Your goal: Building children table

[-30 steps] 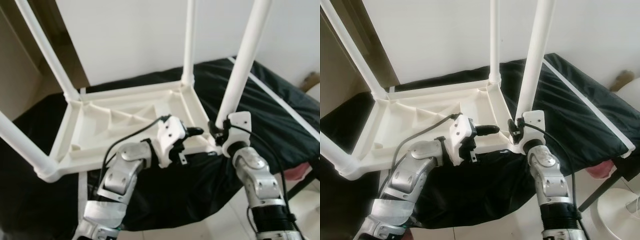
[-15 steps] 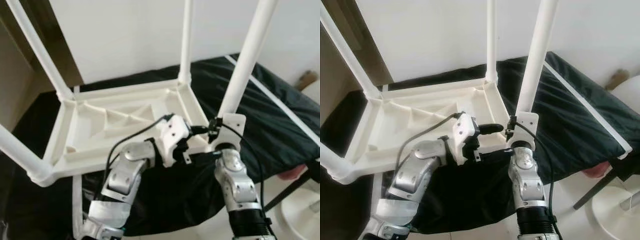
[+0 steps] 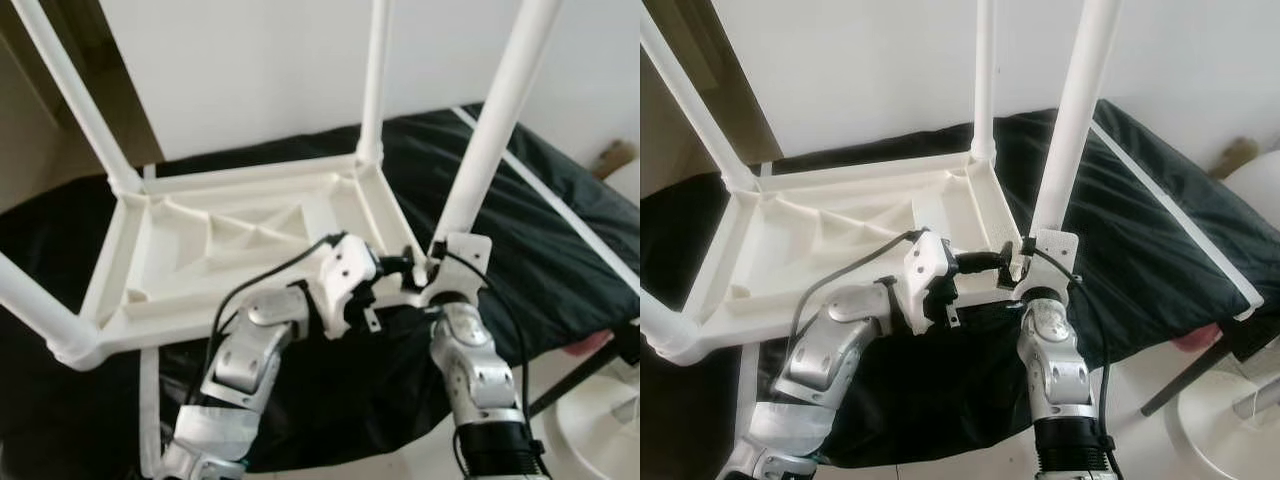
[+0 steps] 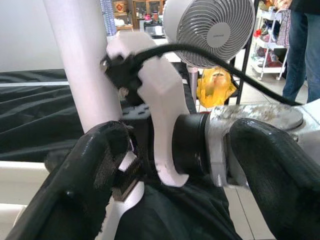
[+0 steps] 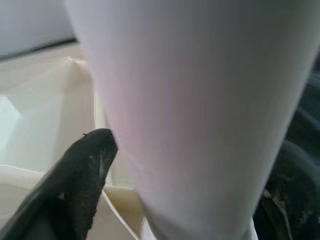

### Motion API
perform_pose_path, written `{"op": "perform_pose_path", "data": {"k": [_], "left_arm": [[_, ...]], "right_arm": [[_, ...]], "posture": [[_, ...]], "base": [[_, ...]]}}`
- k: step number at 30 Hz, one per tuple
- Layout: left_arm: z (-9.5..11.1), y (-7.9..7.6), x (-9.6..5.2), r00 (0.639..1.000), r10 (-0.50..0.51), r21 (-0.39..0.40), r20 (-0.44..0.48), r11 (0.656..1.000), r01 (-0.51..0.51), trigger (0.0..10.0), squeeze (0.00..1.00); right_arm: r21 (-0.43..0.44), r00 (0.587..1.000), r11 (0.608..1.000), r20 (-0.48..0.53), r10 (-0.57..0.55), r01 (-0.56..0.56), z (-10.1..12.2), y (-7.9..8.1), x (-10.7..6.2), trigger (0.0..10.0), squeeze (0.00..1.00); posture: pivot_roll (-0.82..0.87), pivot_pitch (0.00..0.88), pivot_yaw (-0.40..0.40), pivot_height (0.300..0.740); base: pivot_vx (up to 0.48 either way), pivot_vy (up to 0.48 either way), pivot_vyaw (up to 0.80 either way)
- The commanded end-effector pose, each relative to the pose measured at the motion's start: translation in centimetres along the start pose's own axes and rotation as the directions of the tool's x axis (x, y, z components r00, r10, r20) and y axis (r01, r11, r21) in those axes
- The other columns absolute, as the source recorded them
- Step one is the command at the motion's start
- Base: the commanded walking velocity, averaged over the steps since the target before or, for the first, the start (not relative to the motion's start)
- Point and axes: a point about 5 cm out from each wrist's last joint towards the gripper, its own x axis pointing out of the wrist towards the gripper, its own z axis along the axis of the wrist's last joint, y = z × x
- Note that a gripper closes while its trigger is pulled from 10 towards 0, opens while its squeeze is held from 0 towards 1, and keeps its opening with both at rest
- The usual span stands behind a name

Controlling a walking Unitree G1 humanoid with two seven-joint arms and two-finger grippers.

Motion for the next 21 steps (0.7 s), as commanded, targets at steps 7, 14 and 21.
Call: {"op": "perform_pose_path", "data": {"k": [7,14,21], "left_arm": [[-0.3,0.0,-0.2,0.995,0.099,0.009,-0.014,0.995,-0.099,10.0,0.00],[-0.6,0.0,-0.3,0.995,0.098,0.018,-0.027,0.995,-0.098,10.0,0.00],[-1.1,0.6,-0.6,0.986,0.156,0.057,-0.064,0.987,-0.152,10.0,0.00]], "right_arm": [[-0.007,0.989,0.989,0.033,0.146,-0.146,0.0,-2.3,-1.5,10.0,1.00],[-0.074,0.924,0.923,0.032,0.381,-0.378,0.2,-3.3,-1.7,10.0,0.00],[-0.157,0.875,0.863,-0.023,0.483,-0.481,0.3,-5.3,-1.2,10.0,0.00]], "posture": [[-0.11,0.000,0.045,0.740],[-0.11,0.000,0.046,0.740],[-0.09,0.000,0.045,0.740]], "base": [[0.000,0.000,0.00],[0.000,0.000,0.00],[0.000,0.000,0.00]]}}
